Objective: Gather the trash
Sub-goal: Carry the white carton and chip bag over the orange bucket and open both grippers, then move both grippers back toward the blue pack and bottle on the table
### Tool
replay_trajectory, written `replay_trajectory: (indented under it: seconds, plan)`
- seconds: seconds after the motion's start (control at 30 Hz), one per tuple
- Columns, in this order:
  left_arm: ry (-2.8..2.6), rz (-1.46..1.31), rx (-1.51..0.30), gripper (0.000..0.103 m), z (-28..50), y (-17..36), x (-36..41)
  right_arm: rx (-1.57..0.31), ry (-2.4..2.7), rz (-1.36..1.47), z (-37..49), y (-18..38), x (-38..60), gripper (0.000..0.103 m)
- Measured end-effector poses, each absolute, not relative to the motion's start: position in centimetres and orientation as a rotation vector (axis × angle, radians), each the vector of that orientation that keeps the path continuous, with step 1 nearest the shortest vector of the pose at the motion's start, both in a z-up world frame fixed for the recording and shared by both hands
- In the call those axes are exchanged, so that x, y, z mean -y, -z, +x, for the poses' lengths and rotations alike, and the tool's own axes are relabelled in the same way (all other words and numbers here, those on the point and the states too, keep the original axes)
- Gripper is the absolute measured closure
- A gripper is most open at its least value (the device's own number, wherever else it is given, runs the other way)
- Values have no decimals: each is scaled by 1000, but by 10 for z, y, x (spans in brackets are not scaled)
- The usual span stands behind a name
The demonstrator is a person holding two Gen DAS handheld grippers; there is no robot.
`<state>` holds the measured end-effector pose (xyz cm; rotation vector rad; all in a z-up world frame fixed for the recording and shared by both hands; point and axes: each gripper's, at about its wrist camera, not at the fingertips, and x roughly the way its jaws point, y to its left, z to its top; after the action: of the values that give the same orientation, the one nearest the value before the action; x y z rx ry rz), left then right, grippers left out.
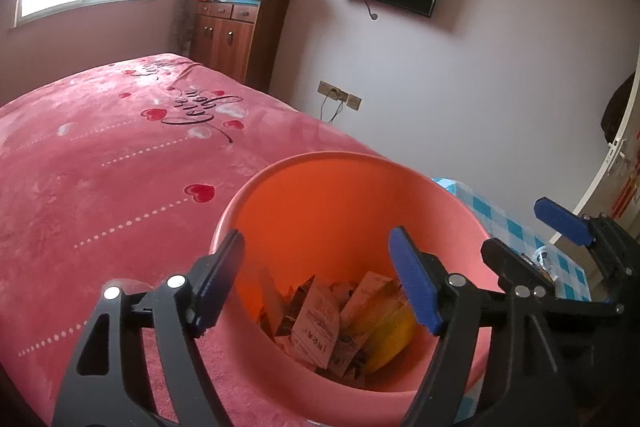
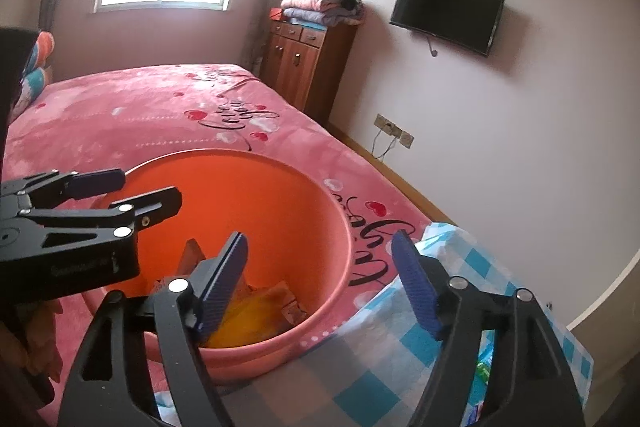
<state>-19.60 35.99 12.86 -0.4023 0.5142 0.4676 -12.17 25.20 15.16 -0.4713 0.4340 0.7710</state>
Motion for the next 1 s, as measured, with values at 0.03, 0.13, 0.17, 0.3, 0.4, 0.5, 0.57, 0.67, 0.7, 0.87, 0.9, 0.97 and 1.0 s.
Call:
replay_trajectory:
  seconds: [0.03,0.13,0.17,0.3,0.4,0.5,0.57,0.67,0.7,0.87,0.9,0.97,1.0]
  plan:
    - [-475,-398,-517,26,-195,-129,-359,-436,-765,-462,-121,-152,-249,19]
    - [-481,-396,-517,25,-194,-130,-358,-447,-747,-428,-115,-153,-239,17]
    - [-479,-398,-517,24,-194,-130,-358,-457,-740,-407,-111,-153,-233,16]
    - [-486,-391,-506,17,-194,-132,-357,-502,-728,-324,-98,-154,-211,15]
    - [-486,-379,-505,17,-192,-133,-353,-520,-710,-279,-92,-153,-197,15]
    - [-484,-375,-504,16,-191,-134,-350,-537,-697,-239,-86,-151,-183,13]
    - [-484,-372,-507,16,-190,-134,-348,-544,-687,-211,-84,-150,-173,13]
    - [-480,-367,-510,16,-188,-135,-343,-557,-677,-171,-81,-148,-160,13]
    - [-477,-365,-509,16,-188,-136,-341,-563,-674,-160,-80,-146,-157,13]
    - [-465,-348,-508,15,-185,-139,-333,-583,-649,-113,-74,-143,-136,12]
    - [-461,-345,-508,15,-185,-140,-331,-587,-642,-105,-72,-142,-132,12]
    - [-453,-338,-509,15,-183,-141,-327,-594,-629,-95,-70,-141,-126,12]
    - [-447,-334,-509,14,-181,-141,-324,-596,-620,-91,-70,-140,-122,12]
